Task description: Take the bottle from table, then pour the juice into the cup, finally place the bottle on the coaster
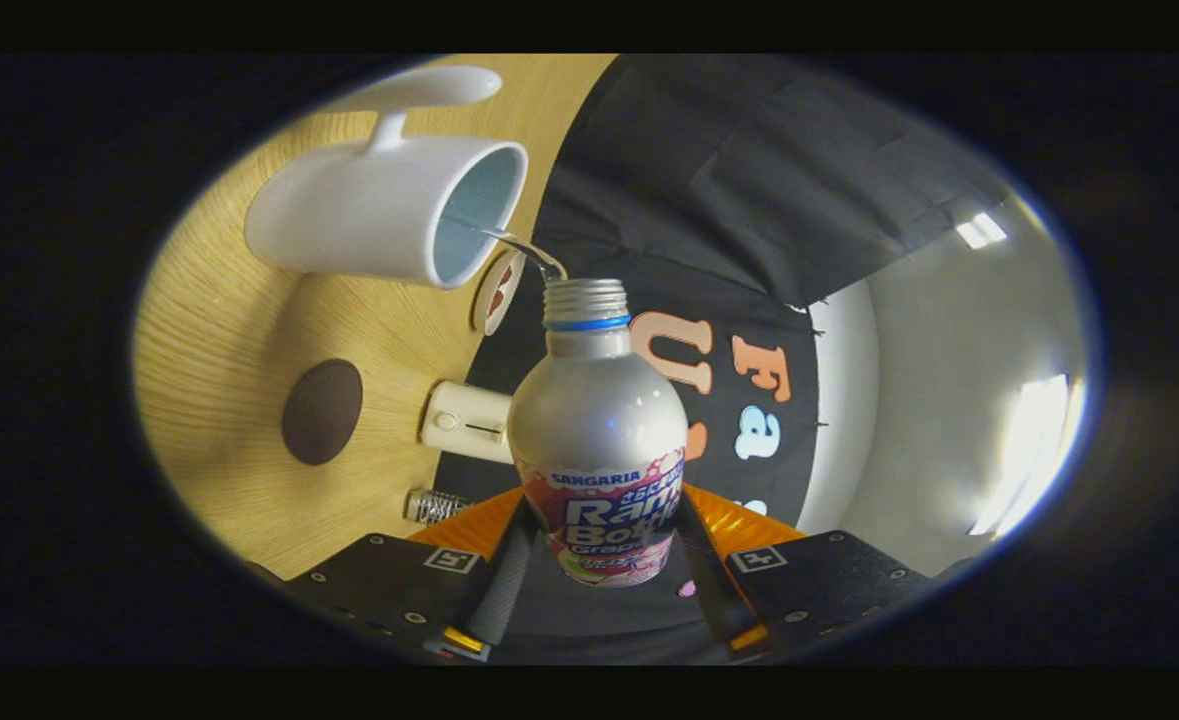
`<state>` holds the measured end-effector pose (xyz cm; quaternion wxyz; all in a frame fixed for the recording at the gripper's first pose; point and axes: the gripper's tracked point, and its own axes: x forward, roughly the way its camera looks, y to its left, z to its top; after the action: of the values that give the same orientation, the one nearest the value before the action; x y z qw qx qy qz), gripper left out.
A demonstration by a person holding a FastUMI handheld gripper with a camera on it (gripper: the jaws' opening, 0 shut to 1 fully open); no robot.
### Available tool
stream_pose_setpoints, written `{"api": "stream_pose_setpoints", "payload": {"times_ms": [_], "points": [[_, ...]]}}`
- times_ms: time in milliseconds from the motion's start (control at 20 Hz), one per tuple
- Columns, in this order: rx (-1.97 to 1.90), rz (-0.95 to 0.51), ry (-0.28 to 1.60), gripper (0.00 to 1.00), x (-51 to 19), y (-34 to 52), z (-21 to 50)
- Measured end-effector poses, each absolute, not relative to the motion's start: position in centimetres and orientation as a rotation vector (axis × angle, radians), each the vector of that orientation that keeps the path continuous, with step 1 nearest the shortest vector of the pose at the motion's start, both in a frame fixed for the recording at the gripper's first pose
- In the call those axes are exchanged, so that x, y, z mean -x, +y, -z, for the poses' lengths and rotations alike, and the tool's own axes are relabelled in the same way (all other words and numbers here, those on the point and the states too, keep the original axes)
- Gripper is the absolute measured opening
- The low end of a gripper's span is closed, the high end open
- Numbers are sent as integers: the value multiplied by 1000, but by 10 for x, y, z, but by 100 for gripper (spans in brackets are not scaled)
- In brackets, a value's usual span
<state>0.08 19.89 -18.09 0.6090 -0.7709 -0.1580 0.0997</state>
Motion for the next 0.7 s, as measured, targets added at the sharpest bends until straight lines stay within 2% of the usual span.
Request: {"api": "stream_pose_setpoints", "payload": {"times_ms": [700], "points": [[1836,-254,-421,75,6,203,179]]}}
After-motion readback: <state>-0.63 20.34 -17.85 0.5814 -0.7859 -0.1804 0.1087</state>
